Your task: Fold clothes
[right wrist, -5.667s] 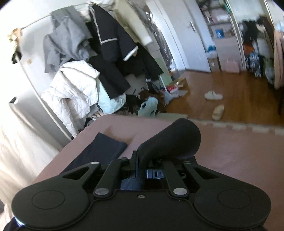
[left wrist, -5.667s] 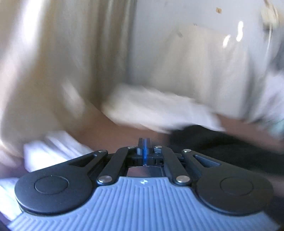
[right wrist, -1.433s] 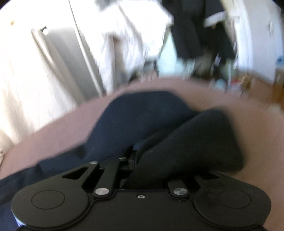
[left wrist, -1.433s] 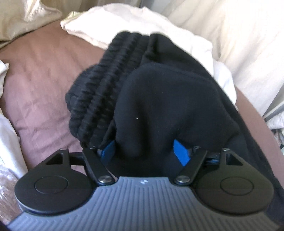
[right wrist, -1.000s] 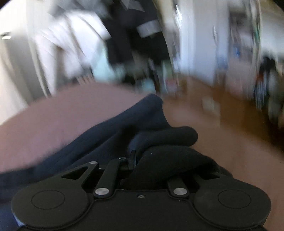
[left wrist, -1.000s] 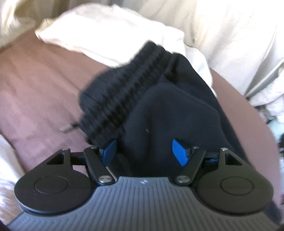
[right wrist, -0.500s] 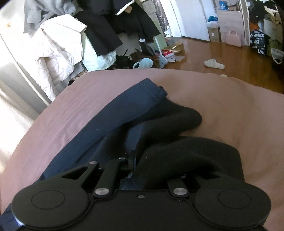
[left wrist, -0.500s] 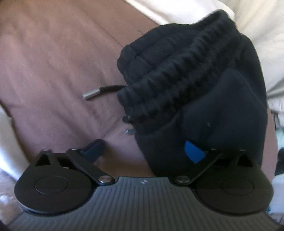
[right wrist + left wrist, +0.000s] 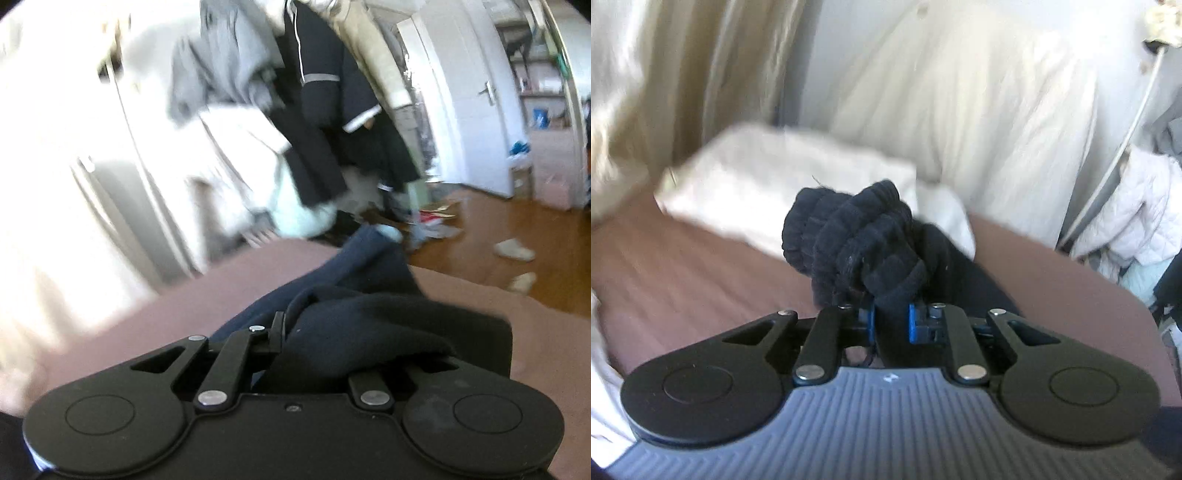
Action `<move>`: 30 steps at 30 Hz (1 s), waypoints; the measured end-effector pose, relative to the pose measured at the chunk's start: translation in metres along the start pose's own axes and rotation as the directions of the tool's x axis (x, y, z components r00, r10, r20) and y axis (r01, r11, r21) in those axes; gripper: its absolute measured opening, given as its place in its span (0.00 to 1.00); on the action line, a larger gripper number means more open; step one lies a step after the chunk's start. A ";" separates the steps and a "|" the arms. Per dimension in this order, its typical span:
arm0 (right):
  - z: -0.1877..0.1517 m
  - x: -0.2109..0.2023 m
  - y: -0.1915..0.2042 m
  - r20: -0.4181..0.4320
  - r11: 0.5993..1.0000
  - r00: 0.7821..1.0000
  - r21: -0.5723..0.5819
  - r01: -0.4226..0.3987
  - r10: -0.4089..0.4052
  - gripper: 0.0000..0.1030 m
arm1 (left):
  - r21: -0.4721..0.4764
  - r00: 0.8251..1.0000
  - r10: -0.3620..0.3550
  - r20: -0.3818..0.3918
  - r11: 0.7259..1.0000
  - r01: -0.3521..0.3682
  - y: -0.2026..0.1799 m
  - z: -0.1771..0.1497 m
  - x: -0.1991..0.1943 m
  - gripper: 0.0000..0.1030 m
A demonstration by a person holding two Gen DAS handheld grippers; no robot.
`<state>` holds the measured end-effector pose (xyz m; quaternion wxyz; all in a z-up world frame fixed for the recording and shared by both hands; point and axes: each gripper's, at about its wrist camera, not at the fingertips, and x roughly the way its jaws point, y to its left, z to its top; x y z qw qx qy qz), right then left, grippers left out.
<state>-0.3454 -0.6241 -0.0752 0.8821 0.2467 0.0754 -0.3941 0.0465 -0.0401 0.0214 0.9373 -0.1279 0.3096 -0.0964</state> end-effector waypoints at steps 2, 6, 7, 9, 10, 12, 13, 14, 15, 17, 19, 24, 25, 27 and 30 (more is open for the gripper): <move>0.000 -0.031 -0.010 0.008 0.997 0.999 0.061 -0.045 0.045 0.07 | 0.034 0.999 0.020 0.041 0.999 -0.022 0.000 0.013 -0.019 0.14; 0.005 -0.033 -0.037 -0.156 0.971 0.986 0.240 -0.018 0.057 0.08 | 0.077 0.999 0.011 -0.036 0.997 -0.008 -0.009 0.043 -0.001 0.13; 0.008 -0.026 -0.041 -0.198 0.963 0.978 0.268 -0.002 0.058 0.07 | 0.116 0.999 0.022 -0.049 0.993 -0.016 -0.016 0.049 0.012 0.13; 0.016 -0.006 -0.029 -0.223 0.976 0.974 0.216 0.008 0.041 0.07 | 0.163 0.998 0.033 -0.053 0.986 -0.024 -0.039 0.059 0.029 0.12; 0.024 0.003 -0.021 -0.215 0.982 0.976 0.191 -0.002 0.044 0.07 | 0.169 0.998 0.031 -0.046 0.985 -0.023 -0.052 0.065 0.034 0.12; 0.045 0.013 -0.007 -0.157 0.981 0.983 0.181 -0.071 0.100 0.07 | 0.106 1.000 -0.018 -0.008 0.994 0.019 -0.057 0.079 0.031 0.12; 0.055 0.014 0.000 -0.113 0.979 0.985 0.172 -0.107 0.127 0.07 | 0.088 0.999 -0.038 0.030 0.995 0.036 -0.056 0.085 0.025 0.12; 0.064 0.009 0.007 -0.051 0.980 0.987 0.143 -0.142 0.151 0.07 | 0.071 0.996 -0.056 0.065 0.996 0.051 -0.056 0.090 0.019 0.12; 0.073 0.004 0.014 0.011 0.978 0.984 0.111 -0.175 0.175 0.07 | 0.058 0.994 -0.061 0.086 0.997 0.056 -0.053 0.091 0.014 0.12; 0.075 -0.007 0.015 0.068 0.978 0.980 0.083 -0.193 0.188 0.07 | 0.018 0.994 -0.066 0.084 0.998 0.065 -0.043 0.090 0.008 0.13; 0.068 -0.018 0.008 0.075 0.981 0.983 0.083 -0.176 0.170 0.08 | -0.035 0.997 -0.073 0.010 0.997 0.074 -0.019 0.080 0.009 0.13; -0.020 0.000 -0.014 -0.258 0.997 0.963 -0.003 0.077 -0.075 0.21 | 0.277 0.944 0.224 -0.242 0.948 -0.155 0.001 0.005 0.056 0.21; -0.041 0.014 -0.021 -0.394 0.983 0.902 -0.028 0.181 -0.177 0.30 | 0.315 0.887 0.291 -0.360 0.932 -0.178 0.008 -0.014 0.080 0.21; -0.061 0.026 -0.045 -0.524 0.949 0.811 0.016 0.314 -0.259 0.29 | 0.285 0.791 0.348 -0.504 0.931 -0.228 0.023 -0.036 0.107 0.21; -0.061 0.011 -0.094 -0.540 0.867 0.806 0.252 0.430 -0.243 0.36 | 0.224 0.860 0.309 -0.407 0.946 -0.234 0.020 -0.026 0.083 0.27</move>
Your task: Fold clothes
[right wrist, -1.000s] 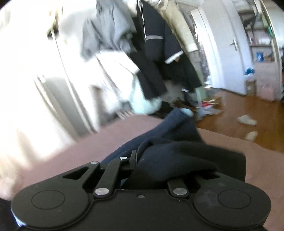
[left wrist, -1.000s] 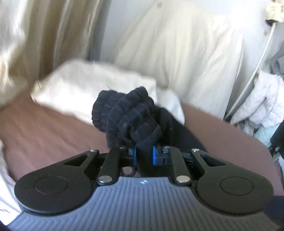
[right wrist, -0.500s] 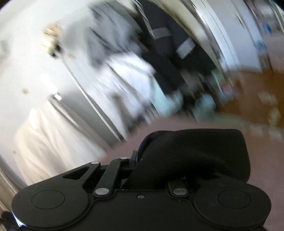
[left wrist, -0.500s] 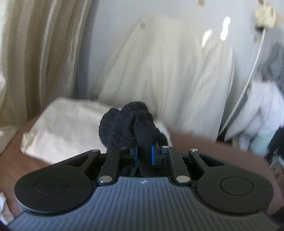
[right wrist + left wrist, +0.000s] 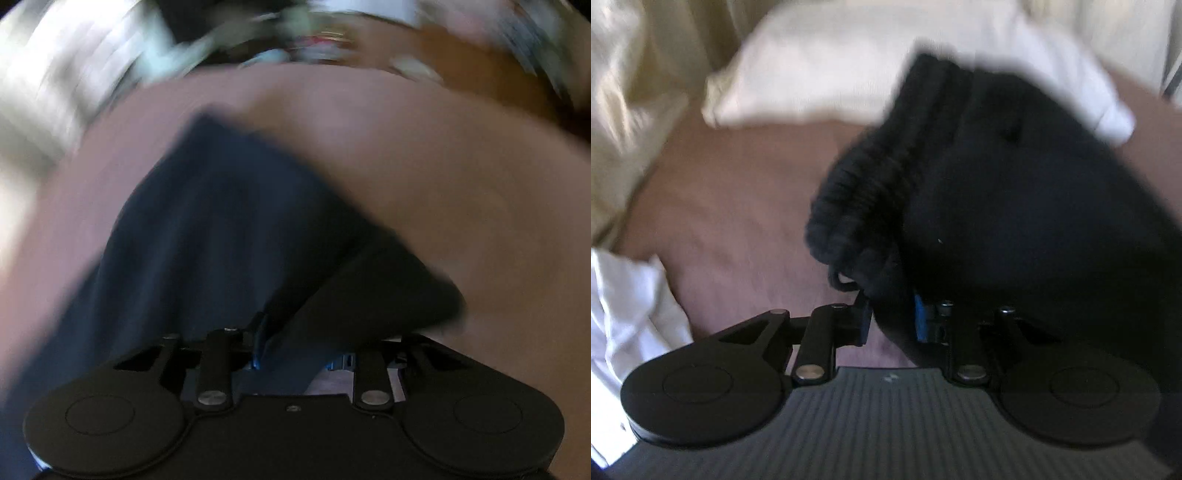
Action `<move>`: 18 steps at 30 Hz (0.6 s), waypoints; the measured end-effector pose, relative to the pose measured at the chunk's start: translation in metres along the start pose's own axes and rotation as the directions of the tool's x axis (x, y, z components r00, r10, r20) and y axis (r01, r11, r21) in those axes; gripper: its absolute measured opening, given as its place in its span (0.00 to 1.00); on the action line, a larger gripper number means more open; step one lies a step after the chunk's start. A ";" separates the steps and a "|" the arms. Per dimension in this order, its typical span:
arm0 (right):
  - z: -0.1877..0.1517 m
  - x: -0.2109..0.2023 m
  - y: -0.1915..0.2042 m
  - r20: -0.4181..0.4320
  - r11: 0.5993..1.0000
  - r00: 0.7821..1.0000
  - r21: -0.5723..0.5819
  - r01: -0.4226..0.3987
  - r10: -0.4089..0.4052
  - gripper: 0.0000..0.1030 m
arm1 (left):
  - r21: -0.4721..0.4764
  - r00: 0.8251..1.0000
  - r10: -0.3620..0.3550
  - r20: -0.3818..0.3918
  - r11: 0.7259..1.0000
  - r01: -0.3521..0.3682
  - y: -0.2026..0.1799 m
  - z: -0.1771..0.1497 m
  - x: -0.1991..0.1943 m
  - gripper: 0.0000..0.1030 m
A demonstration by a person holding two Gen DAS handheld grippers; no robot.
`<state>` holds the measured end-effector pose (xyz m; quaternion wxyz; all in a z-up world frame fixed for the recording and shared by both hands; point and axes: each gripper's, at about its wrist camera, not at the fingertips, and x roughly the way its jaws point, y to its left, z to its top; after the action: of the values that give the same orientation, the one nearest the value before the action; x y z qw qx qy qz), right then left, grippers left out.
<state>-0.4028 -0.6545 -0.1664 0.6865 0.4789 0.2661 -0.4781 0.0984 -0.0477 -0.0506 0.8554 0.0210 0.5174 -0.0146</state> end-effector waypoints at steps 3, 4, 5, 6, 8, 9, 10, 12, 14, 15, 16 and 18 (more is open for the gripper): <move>0.013 -0.027 -0.034 0.144 0.990 0.989 0.133 -0.042 0.023 0.50 | 0.016 0.981 0.084 0.173 0.996 -0.088 -0.014 -0.002 -0.047 0.35; 0.016 -0.036 -0.043 0.198 0.987 0.980 0.153 -0.052 0.021 0.52 | 0.051 0.964 0.109 0.242 0.991 -0.124 -0.024 -0.005 -0.063 0.38; 0.019 -0.042 -0.051 0.242 0.983 0.970 0.168 -0.068 0.025 0.52 | 0.084 0.949 0.105 0.296 0.987 -0.135 -0.035 -0.009 -0.077 0.46; 0.018 -0.043 -0.056 0.255 0.980 0.966 0.173 -0.096 0.050 0.52 | 0.120 0.939 0.077 0.336 0.985 -0.123 -0.047 -0.013 -0.090 0.53; 0.019 -0.038 -0.066 0.248 0.962 0.959 0.199 -0.188 0.136 0.52 | 0.189 0.929 -0.030 0.368 0.981 -0.043 -0.072 -0.024 -0.109 0.62; 0.018 -0.033 -0.068 0.231 0.946 0.954 0.216 -0.241 0.190 0.52 | 0.217 0.929 -0.099 0.356 0.976 0.021 -0.086 -0.030 -0.113 0.67; 0.016 -0.029 -0.064 0.214 0.935 0.948 0.217 -0.280 0.235 0.52 | 0.244 0.925 -0.168 0.341 0.966 0.086 -0.101 -0.036 -0.116 0.67; 0.010 -0.021 -0.052 0.174 0.929 0.943 0.192 -0.316 0.285 0.52 | 0.311 0.919 -0.295 0.260 0.927 0.210 -0.137 -0.049 -0.106 0.67; 0.003 -0.013 -0.039 0.119 0.946 0.957 0.161 -0.283 0.266 0.52 | 0.370 0.905 -0.392 0.162 0.875 0.313 -0.173 -0.062 -0.093 0.67; -0.004 -0.008 -0.037 0.088 0.951 0.964 0.161 -0.264 0.253 0.52 | 0.394 0.902 -0.411 0.131 0.857 0.332 -0.195 -0.068 -0.089 0.67; -0.010 -0.003 -0.034 0.059 0.955 0.969 0.164 -0.248 0.241 0.52 | 0.422 0.900 -0.421 0.114 0.841 0.339 -0.212 -0.078 -0.082 0.67; -0.015 0.012 -0.034 0.016 0.956 0.976 0.195 -0.218 0.219 0.53 | 0.447 0.901 -0.423 0.097 0.827 0.340 -0.234 -0.091 -0.067 0.67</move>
<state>-0.4273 -0.6489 -0.1957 0.6839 0.5720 0.1653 -0.4216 -0.0247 -0.2763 -0.0382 0.8559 0.0982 0.4106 -0.2986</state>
